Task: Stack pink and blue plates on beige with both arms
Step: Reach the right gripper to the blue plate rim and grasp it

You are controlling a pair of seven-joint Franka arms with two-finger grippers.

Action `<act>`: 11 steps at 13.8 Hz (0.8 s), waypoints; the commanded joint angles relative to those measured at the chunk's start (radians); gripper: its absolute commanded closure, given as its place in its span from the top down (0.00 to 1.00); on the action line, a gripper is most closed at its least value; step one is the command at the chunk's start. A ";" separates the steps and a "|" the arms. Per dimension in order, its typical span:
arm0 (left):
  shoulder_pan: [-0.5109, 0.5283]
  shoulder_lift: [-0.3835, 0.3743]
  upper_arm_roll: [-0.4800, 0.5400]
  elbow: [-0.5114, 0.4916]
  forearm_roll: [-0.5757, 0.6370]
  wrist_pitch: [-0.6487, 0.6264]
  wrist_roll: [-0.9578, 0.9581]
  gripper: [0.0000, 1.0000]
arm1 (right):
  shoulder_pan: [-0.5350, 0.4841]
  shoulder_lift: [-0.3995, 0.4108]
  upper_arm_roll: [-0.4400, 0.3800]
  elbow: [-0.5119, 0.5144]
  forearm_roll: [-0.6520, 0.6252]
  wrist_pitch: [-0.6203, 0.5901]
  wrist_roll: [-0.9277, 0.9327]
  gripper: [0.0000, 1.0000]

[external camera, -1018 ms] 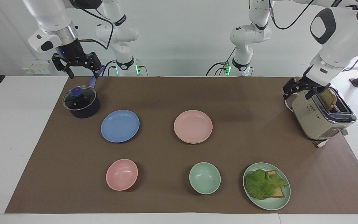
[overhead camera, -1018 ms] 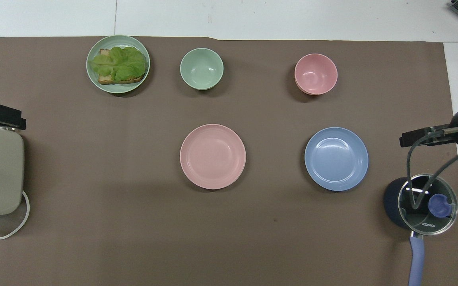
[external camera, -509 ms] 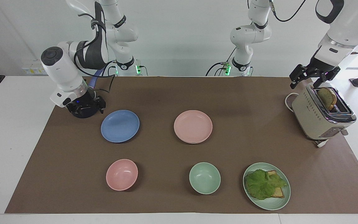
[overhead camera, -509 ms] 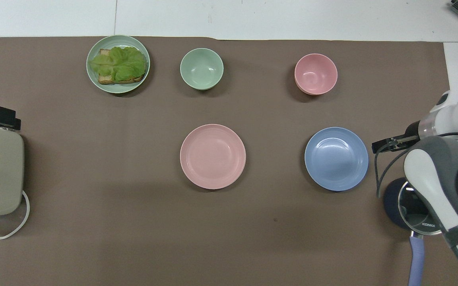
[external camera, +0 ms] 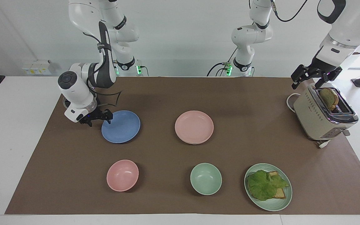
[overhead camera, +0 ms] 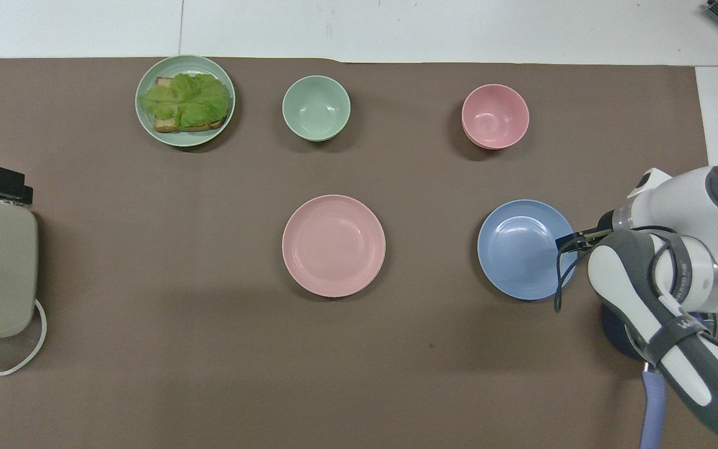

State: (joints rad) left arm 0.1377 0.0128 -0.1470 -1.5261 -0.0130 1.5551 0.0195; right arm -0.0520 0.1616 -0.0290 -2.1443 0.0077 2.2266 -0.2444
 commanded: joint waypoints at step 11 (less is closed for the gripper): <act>0.000 -0.005 0.001 -0.003 0.011 -0.013 0.000 1.00 | -0.034 0.035 0.009 -0.009 0.057 0.019 -0.044 0.00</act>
State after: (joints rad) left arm 0.1377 0.0128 -0.1470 -1.5261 -0.0130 1.5551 0.0195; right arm -0.0698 0.1902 -0.0287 -2.1551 0.0395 2.2407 -0.2665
